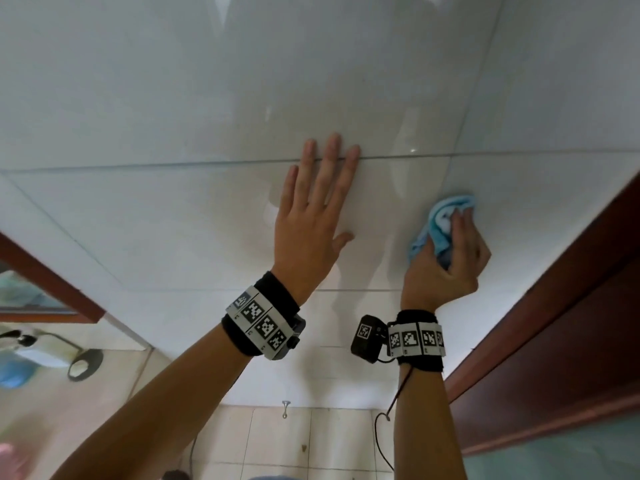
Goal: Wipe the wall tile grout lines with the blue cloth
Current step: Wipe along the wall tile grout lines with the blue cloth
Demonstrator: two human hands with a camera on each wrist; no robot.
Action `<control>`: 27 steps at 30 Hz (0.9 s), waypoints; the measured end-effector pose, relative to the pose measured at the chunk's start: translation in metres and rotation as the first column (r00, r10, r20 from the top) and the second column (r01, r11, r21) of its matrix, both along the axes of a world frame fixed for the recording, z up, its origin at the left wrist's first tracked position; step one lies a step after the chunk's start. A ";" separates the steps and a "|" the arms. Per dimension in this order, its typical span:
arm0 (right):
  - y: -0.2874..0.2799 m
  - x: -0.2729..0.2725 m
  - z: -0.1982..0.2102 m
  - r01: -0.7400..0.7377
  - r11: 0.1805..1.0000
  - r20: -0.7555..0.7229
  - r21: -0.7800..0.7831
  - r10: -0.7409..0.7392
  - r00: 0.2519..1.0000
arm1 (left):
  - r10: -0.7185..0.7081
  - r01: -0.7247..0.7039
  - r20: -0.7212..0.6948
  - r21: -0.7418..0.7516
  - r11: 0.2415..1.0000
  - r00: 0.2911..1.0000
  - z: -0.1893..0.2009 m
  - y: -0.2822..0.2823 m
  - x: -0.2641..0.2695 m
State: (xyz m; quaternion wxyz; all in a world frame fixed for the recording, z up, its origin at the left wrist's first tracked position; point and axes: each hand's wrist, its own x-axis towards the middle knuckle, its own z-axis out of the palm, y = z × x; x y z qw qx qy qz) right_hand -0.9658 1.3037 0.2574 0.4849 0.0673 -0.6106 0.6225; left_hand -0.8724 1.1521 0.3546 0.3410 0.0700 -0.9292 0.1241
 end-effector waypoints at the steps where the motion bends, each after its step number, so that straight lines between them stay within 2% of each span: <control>1: 0.004 0.001 -0.007 -0.003 1.000 0.009 0.025 0.003 1.000 | -0.006 0.006 -0.005 0.006 1.000 1.000 0.000 0.000 0.000; 4: 0.005 0.004 -0.008 -0.006 1.000 0.018 0.014 0.006 1.000 | -0.027 0.028 -0.018 0.017 0.999 0.999 0.000 0.001 0.000; 6: 0.000 0.006 0.012 0.004 0.997 0.026 -0.080 -0.002 1.000 | -0.030 0.030 -0.012 0.023 0.999 0.999 0.000 0.002 0.000; 8: -0.002 0.006 0.045 -0.009 0.994 -0.010 -0.106 0.008 1.000 | -0.056 0.056 -0.015 0.034 0.998 0.998 0.002 0.001 0.002; 10: -0.006 0.003 0.072 -0.038 0.994 -0.059 -0.099 0.032 0.998 | -0.173 0.183 -0.104 0.089 0.979 0.979 0.004 -0.002 0.006; 12: -0.024 0.006 0.084 -0.040 0.996 -0.093 -0.075 0.033 0.995 | -0.283 0.338 -0.294 0.156 0.928 0.913 0.009 -0.012 0.013; 13: -0.037 0.012 0.084 -0.045 0.999 -0.129 -0.029 0.041 0.991 | -0.293 0.377 -0.374 0.175 0.909 0.880 0.015 -0.018 0.017; 15: -0.065 0.035 0.068 -0.066 0.981 -0.193 0.184 0.102 0.976 | -0.274 0.395 -0.457 0.194 0.898 0.846 0.031 -0.032 0.026; 17: -0.080 0.055 0.058 -0.109 0.922 -0.171 0.372 0.184 0.968 | -0.227 0.352 -0.488 0.181 0.918 0.843 0.050 -0.044 0.032; 19: -0.076 0.056 0.063 -0.115 0.895 -0.162 0.431 0.202 0.966 | -0.177 0.297 -0.497 0.174 0.939 0.850 0.063 -0.056 0.036; 21: -0.057 0.044 0.086 -0.063 0.942 -0.169 0.331 0.125 0.978 | -0.120 0.244 -0.503 0.188 0.951 0.856 0.071 -0.068 0.038; 24: -0.018 0.011 0.131 0.073 0.997 -0.163 0.015 -0.069 0.984 | -0.082 0.212 -0.491 0.216 0.953 0.868 0.076 -0.084 0.040; 27: -0.006 -0.009 0.153 0.041 0.989 -0.170 -0.145 -0.065 0.983 | -0.066 0.194 -0.466 0.234 0.953 0.882 0.076 -0.090 0.039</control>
